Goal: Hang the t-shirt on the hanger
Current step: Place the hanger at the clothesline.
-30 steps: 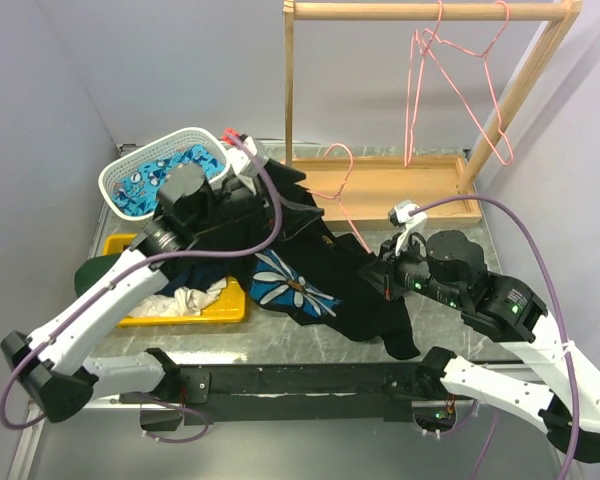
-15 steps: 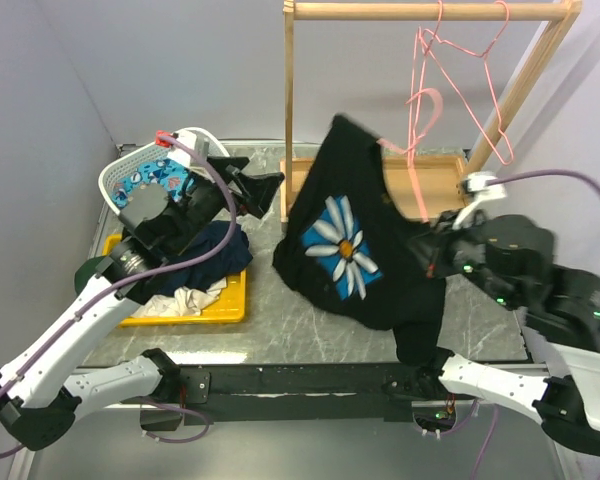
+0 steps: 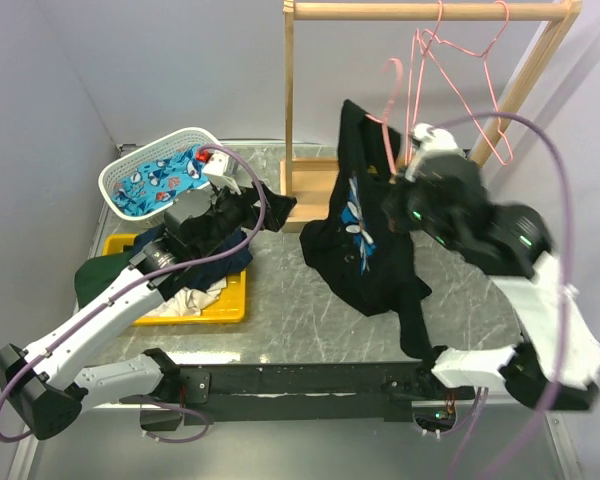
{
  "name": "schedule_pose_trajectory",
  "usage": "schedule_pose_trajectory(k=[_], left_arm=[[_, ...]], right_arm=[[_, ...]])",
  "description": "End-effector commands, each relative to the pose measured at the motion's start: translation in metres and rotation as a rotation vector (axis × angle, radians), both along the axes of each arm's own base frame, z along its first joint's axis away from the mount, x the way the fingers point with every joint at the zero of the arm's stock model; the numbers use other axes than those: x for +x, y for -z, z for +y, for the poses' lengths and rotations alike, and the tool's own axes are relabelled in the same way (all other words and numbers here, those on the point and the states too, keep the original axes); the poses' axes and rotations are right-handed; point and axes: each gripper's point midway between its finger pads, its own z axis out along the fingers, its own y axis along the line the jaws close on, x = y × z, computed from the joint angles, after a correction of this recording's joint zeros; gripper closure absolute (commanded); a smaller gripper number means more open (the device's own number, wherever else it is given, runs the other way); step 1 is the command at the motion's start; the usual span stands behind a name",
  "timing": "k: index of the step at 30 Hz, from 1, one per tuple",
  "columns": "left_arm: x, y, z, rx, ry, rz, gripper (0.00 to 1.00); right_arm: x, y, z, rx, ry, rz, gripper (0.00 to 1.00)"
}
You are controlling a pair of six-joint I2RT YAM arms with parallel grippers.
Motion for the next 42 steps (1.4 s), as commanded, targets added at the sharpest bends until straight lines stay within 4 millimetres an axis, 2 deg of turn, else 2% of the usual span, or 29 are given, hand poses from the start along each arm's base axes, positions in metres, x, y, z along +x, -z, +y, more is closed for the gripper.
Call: schedule_pose_trajectory(k=[1, 2, 6, 9, 11, 17, 22, 31, 36, 39, 40, 42], left_arm=[[-0.006, -0.021, 0.001, -0.070, 0.009, -0.050, 0.03], [-0.007, -0.021, 0.001, -0.070, 0.014, -0.047, 0.03], [-0.011, -0.018, 0.001, -0.067, 0.029, -0.038, 0.03], [-0.015, -0.021, 0.003, -0.075, 0.034, -0.039, 0.03], [-0.016, -0.019, 0.004, -0.075, 0.036, -0.039, 0.03], [-0.017, -0.022, 0.006, -0.077, 0.033, -0.044, 0.03], [-0.018, -0.028, 0.003, -0.088, 0.044, -0.052, 0.02], [-0.014, -0.024, -0.001, -0.083, 0.045, -0.044, 0.02], [-0.010, -0.014, -0.003, -0.071, 0.041, -0.021, 0.01], [-0.009, -0.003, -0.005, -0.060, 0.042, 0.000, 0.01], [-0.009, 0.002, -0.006, -0.055, 0.044, 0.009, 0.01], [-0.009, 0.009, -0.008, -0.056, 0.054, 0.025, 0.00]], right_arm=[[0.038, -0.041, 0.025, 0.084, -0.003, -0.102, 1.00], [0.045, -0.045, 0.024, 0.082, 0.011, -0.109, 1.00], [0.082, -0.061, 0.045, 0.078, 0.018, -0.118, 1.00], [0.100, -0.070, 0.056, 0.087, 0.019, -0.145, 1.00], [0.108, -0.080, 0.057, 0.099, 0.036, -0.190, 1.00], [0.135, -0.088, 0.054, 0.097, 0.052, -0.235, 1.00], [0.148, -0.097, 0.055, 0.103, 0.049, -0.290, 1.00], [0.170, -0.082, 0.056, 0.060, 0.072, -0.288, 1.00], [0.182, -0.066, 0.060, 0.034, 0.081, -0.257, 1.00], [0.182, -0.055, 0.058, 0.019, 0.095, -0.231, 1.00], [0.182, -0.055, 0.058, 0.023, 0.095, -0.234, 0.99], [0.178, -0.052, 0.055, 0.018, 0.095, -0.233, 0.91]])
